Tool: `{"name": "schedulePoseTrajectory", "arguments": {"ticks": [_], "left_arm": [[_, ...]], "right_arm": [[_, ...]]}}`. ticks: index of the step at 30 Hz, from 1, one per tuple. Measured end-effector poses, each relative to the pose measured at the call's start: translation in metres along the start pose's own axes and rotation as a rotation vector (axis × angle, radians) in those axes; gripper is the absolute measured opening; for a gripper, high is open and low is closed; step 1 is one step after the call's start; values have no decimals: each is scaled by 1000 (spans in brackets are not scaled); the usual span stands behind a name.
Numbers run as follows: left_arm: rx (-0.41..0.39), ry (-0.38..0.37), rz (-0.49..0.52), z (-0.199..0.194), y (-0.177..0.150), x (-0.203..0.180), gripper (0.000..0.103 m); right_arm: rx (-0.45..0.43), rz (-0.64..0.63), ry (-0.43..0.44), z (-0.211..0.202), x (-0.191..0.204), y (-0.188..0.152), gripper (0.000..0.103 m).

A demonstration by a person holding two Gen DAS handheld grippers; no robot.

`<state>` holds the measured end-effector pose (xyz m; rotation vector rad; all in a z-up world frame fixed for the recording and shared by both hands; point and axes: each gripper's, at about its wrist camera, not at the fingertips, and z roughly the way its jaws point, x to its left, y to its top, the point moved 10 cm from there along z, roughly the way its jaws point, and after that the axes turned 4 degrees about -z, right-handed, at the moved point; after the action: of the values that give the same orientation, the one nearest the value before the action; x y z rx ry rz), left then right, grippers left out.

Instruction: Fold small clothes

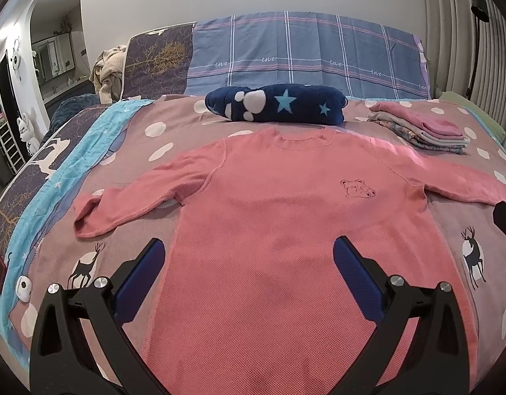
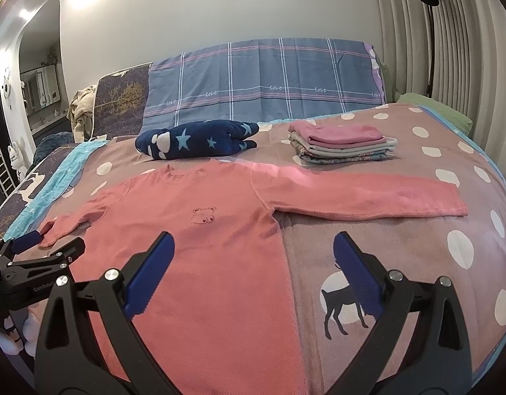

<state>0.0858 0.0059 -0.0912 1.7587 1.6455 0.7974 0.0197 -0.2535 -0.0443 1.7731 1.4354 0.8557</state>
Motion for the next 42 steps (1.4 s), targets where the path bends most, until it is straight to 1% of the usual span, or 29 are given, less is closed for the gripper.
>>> {"name": "schedulePoseTrajectory", "arguments": {"ticks": [5,15,23,31,35,37,38,40,41,42], "left_arm": [[2,-6,-9,2,-1,2,102],[20,-5,-9,8,-2,2,102],[38,-2,-28,16,-4,7,102],[33,1,-31,19,0,10,102],[43,4,-33,23,1,16,102],[52,-21,-62,27,2,25,102],[50,-41,-91,28,4,33,102],[32,-73,-171,33,11,62,102],[18,-64,-197,35,15,77,99],[-2,-36,-218,38,19,97,97]], "right_arm": [[-23,-19,-15,0,0,1,99],[-22,-29,-23,4,-2,2,99],[-12,-44,-34,11,-5,4,99],[-5,-56,-31,18,-3,6,99],[15,-41,-10,22,-2,7,99],[19,-42,-9,24,-2,8,99],[21,-47,-11,25,-2,8,99],[35,-54,-10,28,-3,8,99],[41,-51,-6,30,-4,7,98],[46,-44,-1,31,-7,7,98]]}}
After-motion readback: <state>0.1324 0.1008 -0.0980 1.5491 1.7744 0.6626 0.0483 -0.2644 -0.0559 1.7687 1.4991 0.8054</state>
